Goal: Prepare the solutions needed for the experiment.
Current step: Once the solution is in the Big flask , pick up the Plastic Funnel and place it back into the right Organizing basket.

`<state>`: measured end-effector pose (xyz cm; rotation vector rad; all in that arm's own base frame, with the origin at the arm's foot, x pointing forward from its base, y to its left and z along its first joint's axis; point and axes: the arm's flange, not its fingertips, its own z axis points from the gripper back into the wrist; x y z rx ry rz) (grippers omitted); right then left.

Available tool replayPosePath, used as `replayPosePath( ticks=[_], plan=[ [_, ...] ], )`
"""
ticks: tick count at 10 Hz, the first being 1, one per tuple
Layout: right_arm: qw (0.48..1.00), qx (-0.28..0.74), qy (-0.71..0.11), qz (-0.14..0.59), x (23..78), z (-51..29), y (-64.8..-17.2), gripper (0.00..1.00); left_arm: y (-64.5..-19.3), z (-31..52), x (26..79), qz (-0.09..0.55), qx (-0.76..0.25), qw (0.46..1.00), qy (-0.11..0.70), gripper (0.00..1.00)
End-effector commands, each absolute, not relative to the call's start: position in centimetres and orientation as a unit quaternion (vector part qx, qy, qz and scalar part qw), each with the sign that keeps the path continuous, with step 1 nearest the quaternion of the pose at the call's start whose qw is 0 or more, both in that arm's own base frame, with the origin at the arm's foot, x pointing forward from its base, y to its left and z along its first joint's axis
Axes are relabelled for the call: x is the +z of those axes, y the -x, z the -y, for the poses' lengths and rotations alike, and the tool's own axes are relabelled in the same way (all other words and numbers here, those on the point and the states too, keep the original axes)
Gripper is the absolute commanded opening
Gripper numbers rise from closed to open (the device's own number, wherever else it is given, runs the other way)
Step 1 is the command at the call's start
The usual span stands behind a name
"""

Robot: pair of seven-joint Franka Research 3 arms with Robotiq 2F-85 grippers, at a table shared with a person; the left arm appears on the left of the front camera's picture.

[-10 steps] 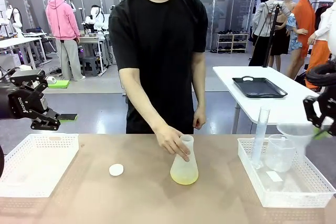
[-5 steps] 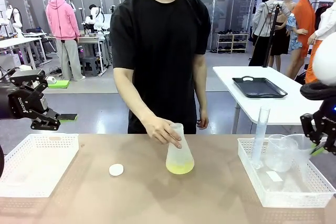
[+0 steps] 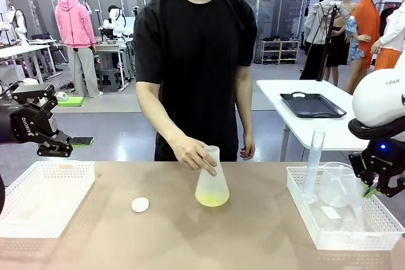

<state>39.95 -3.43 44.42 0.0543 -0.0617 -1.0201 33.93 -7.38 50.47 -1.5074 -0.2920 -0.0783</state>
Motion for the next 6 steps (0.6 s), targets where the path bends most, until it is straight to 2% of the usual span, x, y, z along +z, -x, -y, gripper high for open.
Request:
replayPosePath(
  ticks=[1,6],
  plan=[
    [0.864,-0.502,-0.013,0.042,43.4,2.8,-41.7,0.06,-33.9,7.7,50.8,0.132,-0.033,0.709,0.691,1.0],
    [0.858,-0.509,-0.011,0.067,41.8,2.7,-43.7,0.06,-33.9,7.7,50.8,0.132,-0.033,0.709,0.691,1.0]
  ],
)
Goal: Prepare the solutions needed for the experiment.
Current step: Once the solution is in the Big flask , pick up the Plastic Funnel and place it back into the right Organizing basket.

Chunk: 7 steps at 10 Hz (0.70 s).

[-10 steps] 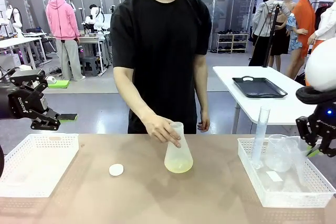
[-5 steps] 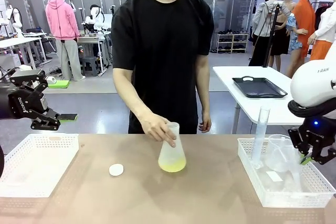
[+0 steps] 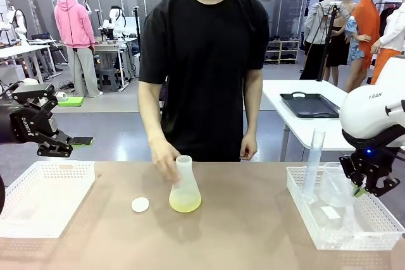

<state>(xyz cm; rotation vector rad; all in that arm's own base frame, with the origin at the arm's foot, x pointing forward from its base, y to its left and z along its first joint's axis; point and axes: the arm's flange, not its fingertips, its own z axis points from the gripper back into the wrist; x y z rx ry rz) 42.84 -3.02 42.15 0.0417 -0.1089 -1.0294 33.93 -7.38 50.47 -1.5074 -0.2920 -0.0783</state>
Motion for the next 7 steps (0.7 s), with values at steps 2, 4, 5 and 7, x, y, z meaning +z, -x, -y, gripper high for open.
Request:
replayPosePath(
  ticks=[2,4,5,7],
  plan=[
    [0.857,-0.511,-0.012,0.066,41.47,2.59,-44.04,0.12,-33.93,7.65,50.77,0.132,-0.033,0.709,0.691,1.0],
    [0.857,-0.512,-0.019,0.065,41.44,2.38,-44.21,0.25,-33.93,7.65,50.77,0.132,-0.033,0.709,0.691,1.0],
    [0.856,-0.512,-0.019,0.067,41.48,2.26,-44.13,0.32,-33.93,7.65,50.77,0.132,-0.033,0.709,0.691,1.0],
    [0.855,-0.513,-0.017,0.073,41.66,2.25,-43.96,0.32,-33.93,7.65,50.77,0.132,-0.033,0.709,0.691,1.0]
  ],
)
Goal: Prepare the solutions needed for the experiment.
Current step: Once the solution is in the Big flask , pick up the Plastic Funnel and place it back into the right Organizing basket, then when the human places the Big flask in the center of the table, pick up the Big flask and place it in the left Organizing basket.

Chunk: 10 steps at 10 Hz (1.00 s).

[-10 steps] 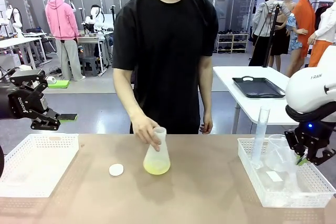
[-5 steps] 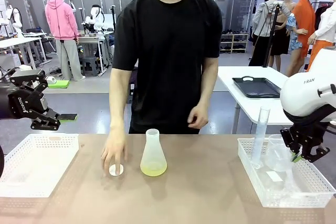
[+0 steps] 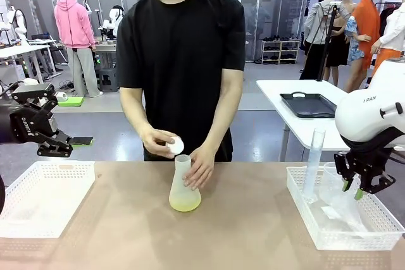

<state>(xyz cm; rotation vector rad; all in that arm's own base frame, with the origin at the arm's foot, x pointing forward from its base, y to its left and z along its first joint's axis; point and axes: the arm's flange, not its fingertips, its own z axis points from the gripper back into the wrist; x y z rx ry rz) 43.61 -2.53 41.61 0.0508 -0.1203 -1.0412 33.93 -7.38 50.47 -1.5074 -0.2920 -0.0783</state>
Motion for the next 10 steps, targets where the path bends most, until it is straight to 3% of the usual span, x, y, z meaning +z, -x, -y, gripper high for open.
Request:
replayPosePath(
  ticks=[1,10],
  plan=[
    [0.854,-0.514,-0.015,0.077,41.81,2.31,-43.87,0.32,-33.93,7.65,50.77,0.132,-0.033,0.709,0.691,1.0],
    [0.865,-0.497,-0.024,0.06,41.7,2.56,-43.63,0.32,-33.93,7.65,50.77,0.132,-0.033,0.709,0.691,1.0]
  ],
)
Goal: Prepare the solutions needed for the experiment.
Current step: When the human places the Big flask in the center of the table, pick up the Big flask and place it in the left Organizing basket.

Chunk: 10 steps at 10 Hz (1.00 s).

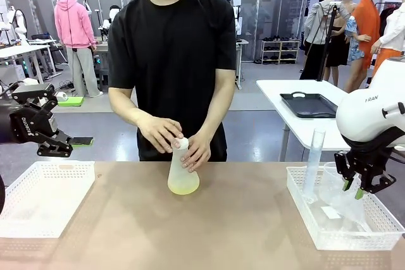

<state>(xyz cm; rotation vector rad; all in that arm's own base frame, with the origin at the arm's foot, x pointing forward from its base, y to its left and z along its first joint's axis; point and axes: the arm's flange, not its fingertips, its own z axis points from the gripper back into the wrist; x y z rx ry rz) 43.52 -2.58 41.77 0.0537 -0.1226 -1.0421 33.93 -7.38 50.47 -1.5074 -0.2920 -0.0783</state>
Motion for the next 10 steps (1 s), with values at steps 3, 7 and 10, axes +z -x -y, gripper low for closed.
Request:
replayPosePath(
  ticks=[3,7,10],
  plan=[
    [0.865,-0.497,-0.024,0.06,41.7,2.6,-43.6,0.32,-33.9,7.7,50.8,0.132,-0.033,0.709,0.691,1.0],
    [0.869,-0.454,-0.166,0.106,47.0,-1.4,-41.9,0.33,-33.9,7.7,50.8,0.132,-0.033,0.709,0.691,1.0],
    [0.848,-0.405,-0.329,0.093,51.5,-3.3,-40.1,0.33,-33.9,7.7,50.8,0.132,-0.033,0.709,0.691,1.0]
  ],
)
